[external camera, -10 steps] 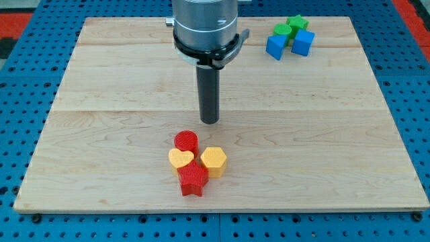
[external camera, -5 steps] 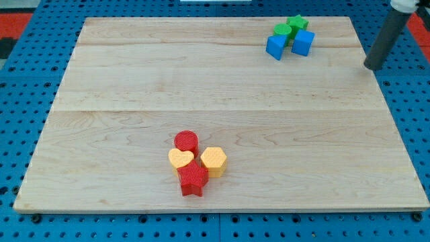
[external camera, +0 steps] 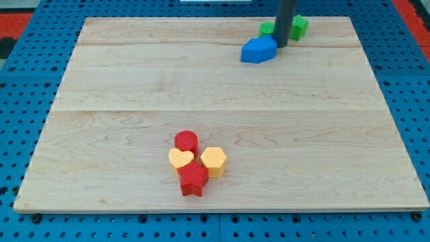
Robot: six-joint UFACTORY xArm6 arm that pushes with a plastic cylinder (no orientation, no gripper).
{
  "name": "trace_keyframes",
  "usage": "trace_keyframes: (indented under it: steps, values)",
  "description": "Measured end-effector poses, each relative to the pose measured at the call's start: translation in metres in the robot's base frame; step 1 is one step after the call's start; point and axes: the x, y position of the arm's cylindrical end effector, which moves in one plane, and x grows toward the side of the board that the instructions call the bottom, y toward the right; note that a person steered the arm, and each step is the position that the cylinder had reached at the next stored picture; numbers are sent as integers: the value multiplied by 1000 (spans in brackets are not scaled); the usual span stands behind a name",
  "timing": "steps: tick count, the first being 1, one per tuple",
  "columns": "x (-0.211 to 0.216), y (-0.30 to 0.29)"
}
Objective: Push the blue cube into the red circle
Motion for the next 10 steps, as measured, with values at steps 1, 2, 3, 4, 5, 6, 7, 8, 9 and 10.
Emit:
trace_keyframes:
  steps: [1,2,3,4,5,6,7,8,9,10]
  values:
    - [26,-33]
    - [16,-34]
    - [-16,-30]
    - [-7,-75]
    - [24,-88]
    - [55,-86]
    - [55,-47]
    - [59,-31]
    - [68,-34]
    - [87,-45]
